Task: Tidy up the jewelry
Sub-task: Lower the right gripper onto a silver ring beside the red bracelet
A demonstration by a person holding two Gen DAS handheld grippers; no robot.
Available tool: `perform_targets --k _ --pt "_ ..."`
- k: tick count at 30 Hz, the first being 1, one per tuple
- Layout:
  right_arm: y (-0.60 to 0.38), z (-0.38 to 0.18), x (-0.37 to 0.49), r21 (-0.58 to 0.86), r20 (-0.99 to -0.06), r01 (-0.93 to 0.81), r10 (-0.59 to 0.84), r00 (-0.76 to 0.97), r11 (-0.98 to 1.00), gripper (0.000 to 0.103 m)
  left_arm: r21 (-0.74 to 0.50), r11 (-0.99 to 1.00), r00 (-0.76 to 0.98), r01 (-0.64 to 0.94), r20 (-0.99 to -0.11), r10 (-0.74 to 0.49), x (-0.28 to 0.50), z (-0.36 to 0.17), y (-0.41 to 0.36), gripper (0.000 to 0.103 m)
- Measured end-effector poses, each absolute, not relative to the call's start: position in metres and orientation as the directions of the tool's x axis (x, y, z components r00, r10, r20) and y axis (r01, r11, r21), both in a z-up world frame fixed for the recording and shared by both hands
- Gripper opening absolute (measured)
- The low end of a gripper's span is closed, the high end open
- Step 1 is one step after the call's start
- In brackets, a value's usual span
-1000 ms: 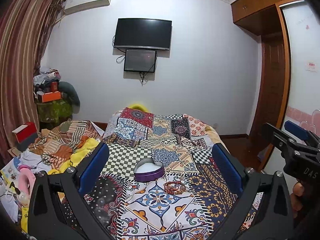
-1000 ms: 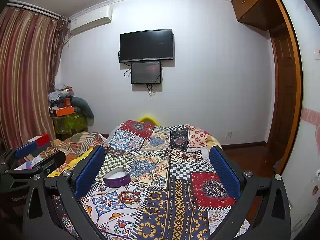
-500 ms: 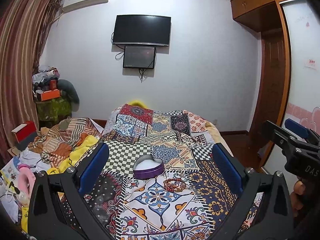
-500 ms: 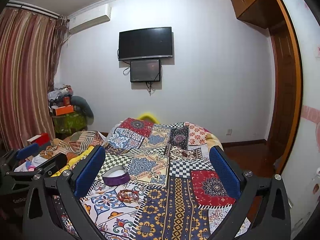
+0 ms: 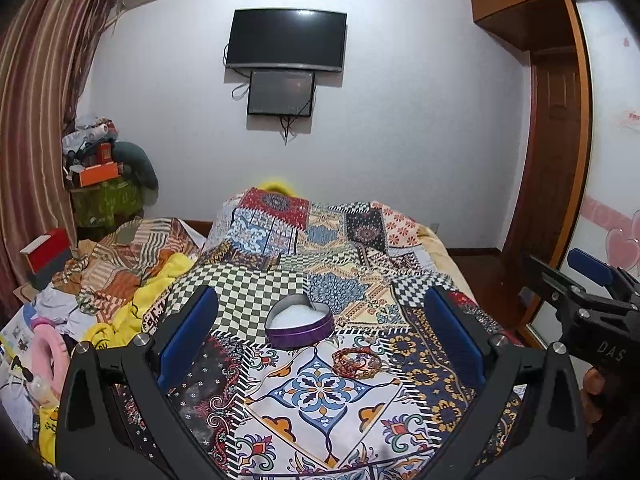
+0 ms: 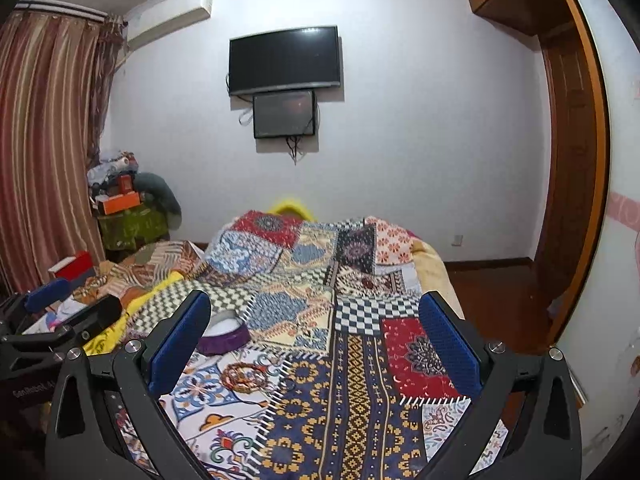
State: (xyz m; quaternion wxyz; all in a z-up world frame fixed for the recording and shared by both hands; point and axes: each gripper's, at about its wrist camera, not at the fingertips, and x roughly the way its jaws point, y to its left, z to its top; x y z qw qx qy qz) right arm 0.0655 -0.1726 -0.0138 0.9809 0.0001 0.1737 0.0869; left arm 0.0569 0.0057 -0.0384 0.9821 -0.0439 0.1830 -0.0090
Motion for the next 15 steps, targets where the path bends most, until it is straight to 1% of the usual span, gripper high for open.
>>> perform_targets --k 3,8,11,15 --pt "-0.175 -0.024 0.075 0.032 -0.371 -0.165 0.165 0.914 0.986 0.103 -0.092 0.996 0.921 0.004 -0.388 -0.039 0.071 -0.047 0.007 0.103" --pt "-0.181 -0.049 0.099 0.035 -0.450 -0.144 0.144 0.881 0.989 0.103 -0.105 0.994 0.896 -0.009 -0.443 -0.039 0.095 -0.067 0.010 0.103" --pt "-0.184 -0.067 0.117 0.038 -0.507 -0.133 0.134 0.851 0.990 0.103 -0.100 0.995 0.879 -0.013 -0.475 -0.037 0.108 -0.081 0.011 0.098" --pt "-0.185 -0.091 0.134 0.050 -0.580 -0.156 0.156 0.800 0.986 0.103 -0.071 0.997 0.845 -0.016 -0.534 -0.024 0.127 -0.102 0.011 0.091"
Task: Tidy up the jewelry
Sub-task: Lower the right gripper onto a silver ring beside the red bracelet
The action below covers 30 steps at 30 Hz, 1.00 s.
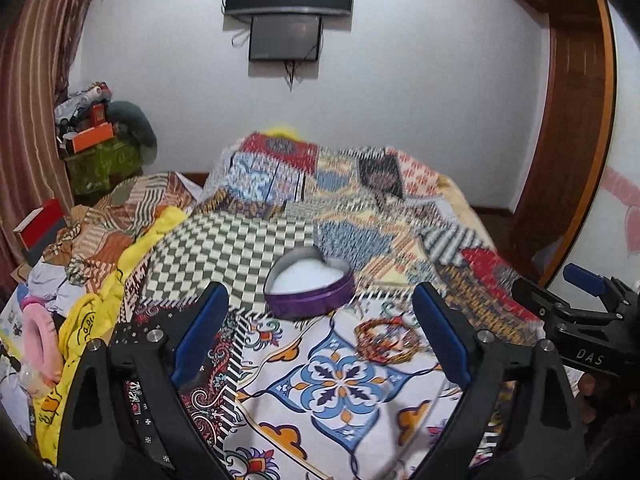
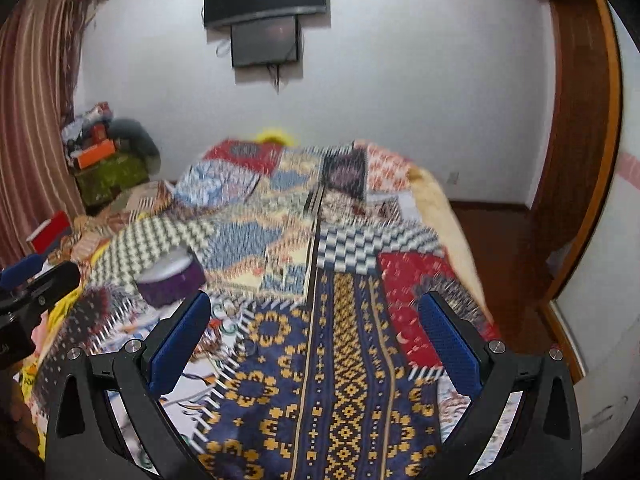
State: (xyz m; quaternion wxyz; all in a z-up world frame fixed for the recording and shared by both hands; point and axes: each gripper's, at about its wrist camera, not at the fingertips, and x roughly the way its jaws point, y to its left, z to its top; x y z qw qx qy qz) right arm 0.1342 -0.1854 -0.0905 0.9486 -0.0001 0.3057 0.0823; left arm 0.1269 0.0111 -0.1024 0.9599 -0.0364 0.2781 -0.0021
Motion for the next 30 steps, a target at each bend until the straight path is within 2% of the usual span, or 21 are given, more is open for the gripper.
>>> perform_targets --k 3,8,10,12,14,16,20,22,24,26,28,30 --pt "-0.184 -0.103 0.142 0.048 -0.615 -0.175 0.167 0.771 0.983 0.103 -0.074 0.997 0.809 -0.011 -0.587 -0.035 0.140 -0.119 0.014 0.080" --pt "-0.180 -0.117 0.152 0.046 -0.638 -0.219 0.197 0.744 0.975 0.100 -0.106 0.994 0.752 0.018 -0.654 -0.083 0.152 -0.144 0.017 0.079" --pt "-0.176 -0.121 0.155 0.042 -0.647 -0.243 0.211 0.732 0.969 0.094 -0.114 0.993 0.739 0.026 -0.667 -0.096 0.155 -0.152 0.016 0.079" --pt "-0.172 -0.127 0.159 0.056 -0.670 -0.285 0.248 0.700 0.957 0.081 -0.131 0.991 0.728 0.037 -0.675 -0.117 0.158 -0.157 0.015 0.078" --pt "-0.169 -0.132 0.162 0.080 -0.683 -0.313 0.281 0.674 0.946 0.077 -0.167 0.985 0.718 0.051 -0.679 -0.152 0.162 -0.161 0.014 0.074" --pt "-0.166 -0.133 0.164 0.089 -0.685 -0.322 0.293 0.667 0.943 0.075 -0.192 0.979 0.710 0.068 -0.680 -0.182 0.168 -0.162 0.010 0.060" --pt "-0.159 -0.132 0.164 0.076 -0.674 -0.344 0.303 0.674 0.936 0.070 -0.217 0.973 0.703 0.080 -0.680 -0.210 0.177 -0.165 0.005 0.047" --pt "-0.156 -0.133 0.166 0.075 -0.678 -0.352 0.306 0.668 0.933 0.068 -0.239 0.968 0.696 0.079 -0.682 -0.225 0.181 -0.166 0.006 0.037" --pt "-0.155 -0.139 0.169 0.085 -0.694 -0.360 0.315 0.648 0.929 0.057 -0.254 0.965 0.689 0.074 -0.686 -0.233 0.185 -0.168 0.007 0.031" --pt "-0.154 -0.144 0.173 0.098 -0.709 -0.363 0.322 0.628 0.926 0.051 -0.255 0.965 0.685 0.065 -0.692 -0.229 0.189 -0.169 0.009 0.029" --pt "-0.154 -0.146 0.175 0.112 -0.715 -0.367 0.331 0.616 0.924 0.048 -0.262 0.963 0.678 0.068 -0.696 -0.237 0.191 -0.171 0.011 0.018" --pt "-0.154 -0.146 0.174 0.123 -0.713 -0.377 0.346 0.610 0.918 0.048 -0.279 0.957 0.663 0.080 -0.702 -0.260 0.195 -0.173 0.012 0.015"
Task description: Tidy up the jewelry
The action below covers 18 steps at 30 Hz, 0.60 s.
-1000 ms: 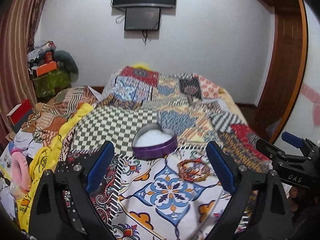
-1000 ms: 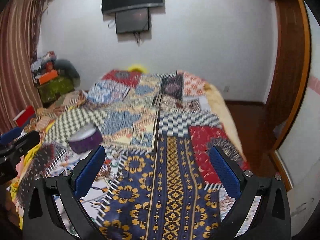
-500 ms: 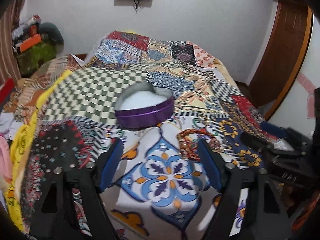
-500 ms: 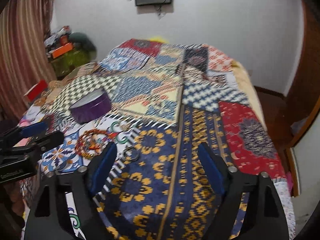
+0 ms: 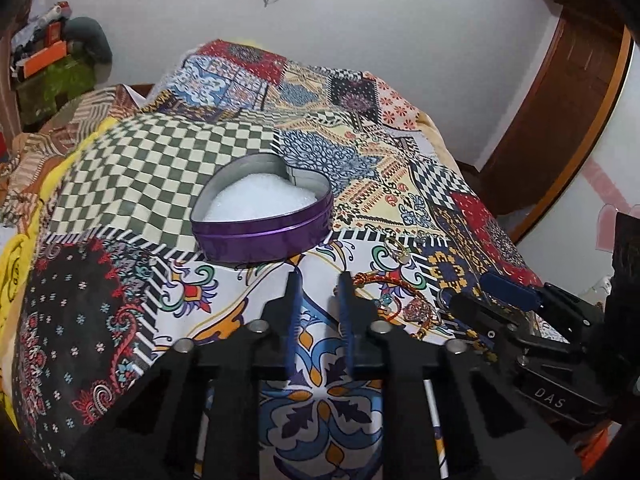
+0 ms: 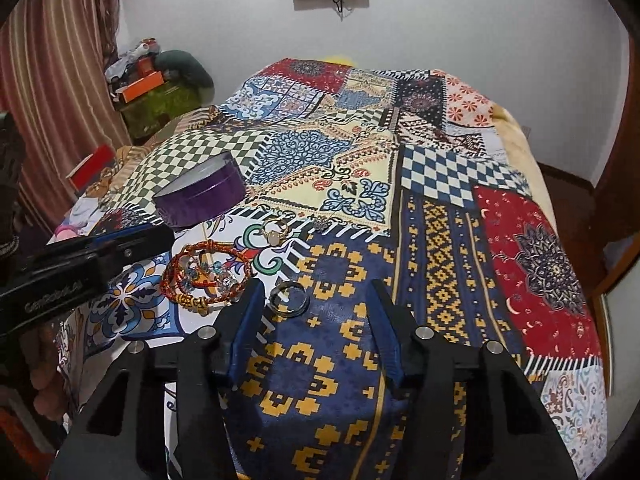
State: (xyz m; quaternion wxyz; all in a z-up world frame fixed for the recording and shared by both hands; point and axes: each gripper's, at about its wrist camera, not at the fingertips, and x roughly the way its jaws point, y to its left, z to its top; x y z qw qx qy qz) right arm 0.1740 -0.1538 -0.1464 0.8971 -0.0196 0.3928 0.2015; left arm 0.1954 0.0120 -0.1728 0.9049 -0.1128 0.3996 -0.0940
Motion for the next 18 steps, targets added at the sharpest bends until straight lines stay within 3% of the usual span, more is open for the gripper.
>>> perform_targets --k 6,14,18 --pt "-0.150 -0.152 0.177 0.134 -0.727 -0.395 0.361 0.584 0.909 0.039 -0.250 0.963 0.650 0.103 -0.716 -0.256 0.202 -0.175 0.003 0.015" --pt "-0.149 -0.156 0.178 0.150 -0.728 -0.402 0.376 0.573 0.903 0.039 -0.267 0.957 0.625 0.115 -0.729 -0.279 0.204 -0.183 0.001 0.015" --pt "-0.149 -0.157 0.179 0.165 -0.726 -0.406 0.390 0.567 0.899 0.028 -0.281 0.951 0.620 0.128 -0.726 -0.298 0.207 -0.187 0.002 0.014"
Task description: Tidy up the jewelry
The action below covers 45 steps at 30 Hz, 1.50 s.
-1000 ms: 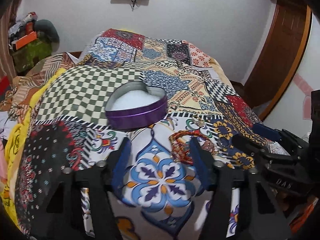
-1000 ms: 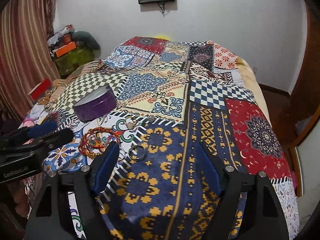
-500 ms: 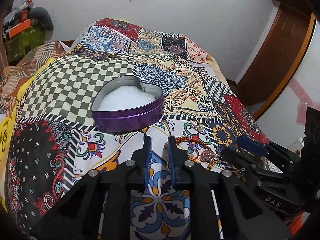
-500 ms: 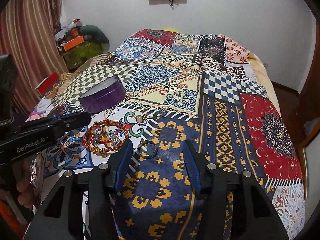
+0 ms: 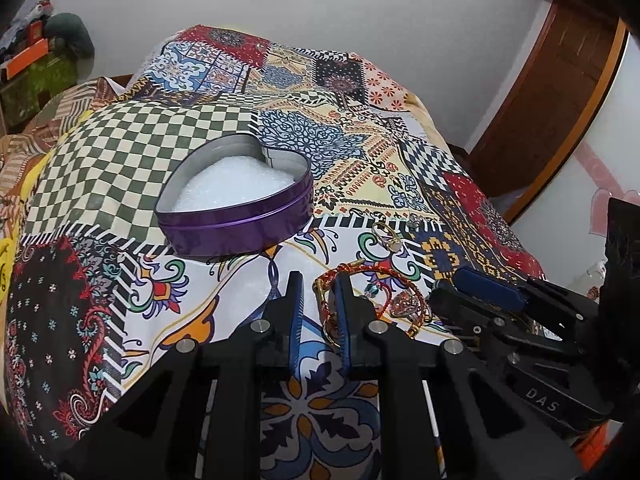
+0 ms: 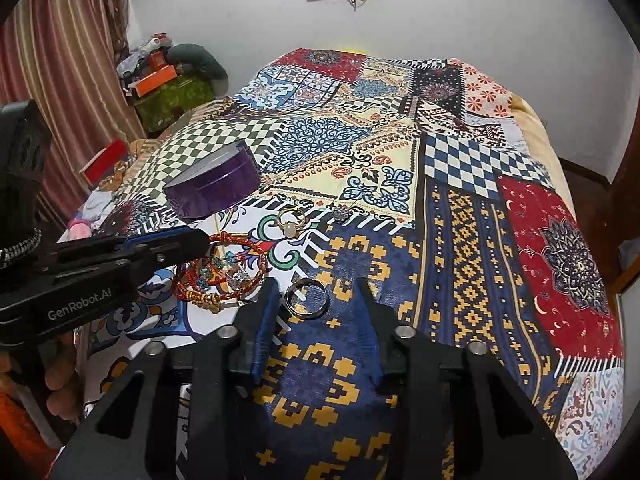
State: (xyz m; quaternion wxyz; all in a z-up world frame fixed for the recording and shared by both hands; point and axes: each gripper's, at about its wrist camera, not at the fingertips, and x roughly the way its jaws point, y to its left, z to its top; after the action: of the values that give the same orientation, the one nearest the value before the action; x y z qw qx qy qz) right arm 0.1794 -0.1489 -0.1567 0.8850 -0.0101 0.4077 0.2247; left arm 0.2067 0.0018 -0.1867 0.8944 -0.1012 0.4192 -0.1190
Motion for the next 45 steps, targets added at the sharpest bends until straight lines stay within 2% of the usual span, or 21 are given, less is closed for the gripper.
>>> perform_targets --k 2,7,29,45 --pt "-0.148 -0.157 0.180 0.168 -0.726 -0.412 0.395 0.564 0.896 0.021 -0.280 0.951 0.619 0.134 -0.725 -0.301 0.208 -0.188 0.001 0.007" --pt "-0.148 -0.156 0.178 0.165 -0.723 -0.417 0.397 0.565 0.894 0.020 -0.280 0.949 0.623 0.144 -0.720 -0.307 0.206 -0.182 0.000 0.001" --pt "-0.154 -0.101 0.156 0.139 -0.647 -0.391 0.382 0.660 0.910 0.020 -0.245 0.961 0.768 0.129 -0.588 -0.253 0.151 -0.106 0.024 0.001" --pt "-0.124 -0.069 0.153 0.088 -0.573 -0.413 0.385 0.723 0.906 0.020 -0.188 0.977 0.826 0.103 -0.531 -0.189 0.151 -0.080 0.060 0.001"
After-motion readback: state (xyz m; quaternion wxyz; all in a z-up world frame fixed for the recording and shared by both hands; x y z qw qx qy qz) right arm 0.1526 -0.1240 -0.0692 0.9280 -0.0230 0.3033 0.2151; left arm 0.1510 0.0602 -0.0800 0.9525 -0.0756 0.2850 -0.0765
